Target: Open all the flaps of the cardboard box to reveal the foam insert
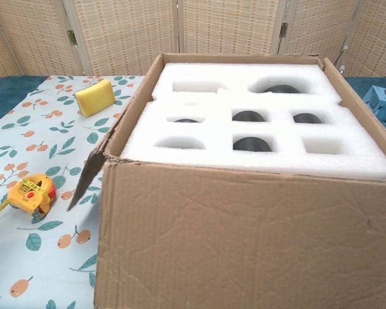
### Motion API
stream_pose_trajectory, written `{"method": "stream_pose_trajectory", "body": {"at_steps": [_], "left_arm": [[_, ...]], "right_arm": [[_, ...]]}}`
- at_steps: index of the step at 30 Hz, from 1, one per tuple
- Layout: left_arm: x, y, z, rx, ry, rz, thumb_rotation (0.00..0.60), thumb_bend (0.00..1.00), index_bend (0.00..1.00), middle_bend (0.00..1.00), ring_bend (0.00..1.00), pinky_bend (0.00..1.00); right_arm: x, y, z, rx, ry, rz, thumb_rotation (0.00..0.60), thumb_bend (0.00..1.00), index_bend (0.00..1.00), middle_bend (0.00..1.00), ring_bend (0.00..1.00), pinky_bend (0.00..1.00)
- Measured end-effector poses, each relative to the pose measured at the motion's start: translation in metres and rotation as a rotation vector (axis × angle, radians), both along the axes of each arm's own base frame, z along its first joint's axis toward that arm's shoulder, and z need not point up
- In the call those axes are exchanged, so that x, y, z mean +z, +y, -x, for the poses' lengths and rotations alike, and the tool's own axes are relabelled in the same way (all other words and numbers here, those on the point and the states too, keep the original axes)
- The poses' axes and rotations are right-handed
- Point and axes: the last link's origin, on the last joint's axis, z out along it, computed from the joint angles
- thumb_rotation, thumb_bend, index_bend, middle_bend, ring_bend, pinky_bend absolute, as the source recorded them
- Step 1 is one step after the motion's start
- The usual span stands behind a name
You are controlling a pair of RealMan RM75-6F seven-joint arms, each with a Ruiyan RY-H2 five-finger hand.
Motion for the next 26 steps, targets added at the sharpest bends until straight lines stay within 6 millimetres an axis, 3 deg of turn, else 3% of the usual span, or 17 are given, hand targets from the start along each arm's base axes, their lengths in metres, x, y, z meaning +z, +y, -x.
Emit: {"method": "stream_pose_trajectory", "body": {"at_steps": [2,5,15,19,26], "left_arm": [[0.003,-0.012,0.022,0.037,-0.052,-0.022,0.6,0.67,0.09,0.23,0.14,0.07],[0.007,-0.036,0.06,0.082,-0.157,-0.06,0.6,0.67,0.08,0.2,0.1,0.0],[-0.006,-0.111,0.192,0.142,-0.384,-0.219,0.6,0.67,0.08,0.2,0.08,0.0],[-0.012,-0.123,0.214,0.135,-0.476,-0.228,0.6,0.67,0.08,0.2,0.1,0.0],[-0.018,-0.127,0.222,0.13,-0.492,-0.228,0.6,0.67,0.09,0.2,0.1,0.0]], "right_arm": [[-0.003,-0.004,-0.006,0.0,0.032,-0.007,0.21,0.46,0.06,0.0,0.08,0.0],[-0.009,-0.009,-0.013,-0.01,0.082,-0.011,0.211,0.46,0.06,0.0,0.07,0.0],[-0.037,-0.02,-0.018,-0.073,0.179,0.07,0.222,0.46,0.06,0.0,0.03,0.0],[-0.043,-0.022,-0.016,-0.085,0.182,0.09,0.224,0.46,0.06,0.0,0.02,0.0],[-0.055,-0.026,-0.018,-0.069,0.176,0.035,0.227,0.46,0.05,0.0,0.02,0.0]]}}
